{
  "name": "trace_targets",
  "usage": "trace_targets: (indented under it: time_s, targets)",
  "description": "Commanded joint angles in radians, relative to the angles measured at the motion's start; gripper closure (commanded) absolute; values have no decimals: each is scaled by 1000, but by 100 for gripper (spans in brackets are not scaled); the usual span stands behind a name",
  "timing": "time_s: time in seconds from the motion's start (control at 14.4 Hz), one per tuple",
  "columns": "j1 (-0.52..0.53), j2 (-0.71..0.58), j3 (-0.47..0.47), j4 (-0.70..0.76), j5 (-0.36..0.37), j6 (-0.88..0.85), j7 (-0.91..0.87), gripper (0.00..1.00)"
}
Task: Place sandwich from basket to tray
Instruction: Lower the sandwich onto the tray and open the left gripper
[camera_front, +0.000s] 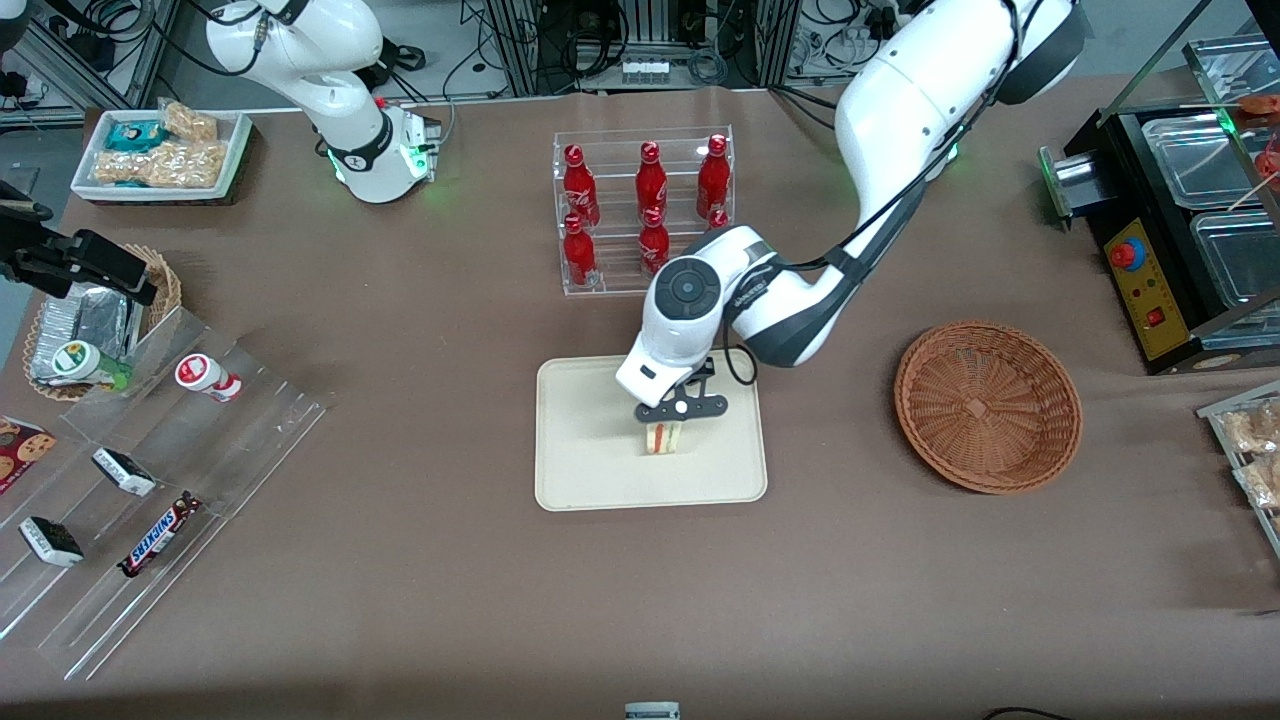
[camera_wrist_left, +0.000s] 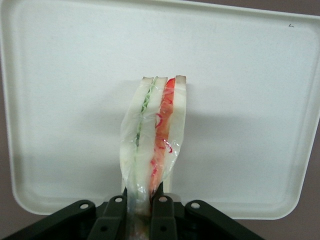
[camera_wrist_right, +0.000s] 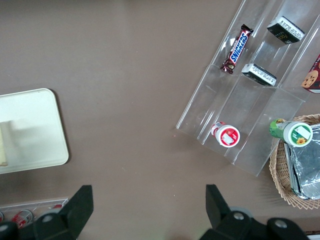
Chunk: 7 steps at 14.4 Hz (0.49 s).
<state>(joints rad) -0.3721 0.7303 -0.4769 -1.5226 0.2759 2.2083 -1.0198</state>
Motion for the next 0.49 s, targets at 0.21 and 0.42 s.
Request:
trace_targets:
  time_s: [0.21, 0.42]
  targets:
    - [-13, 50, 11, 35, 37, 39, -72, 77]
    - [-8, 38, 11, 35, 54, 37, -118, 0]
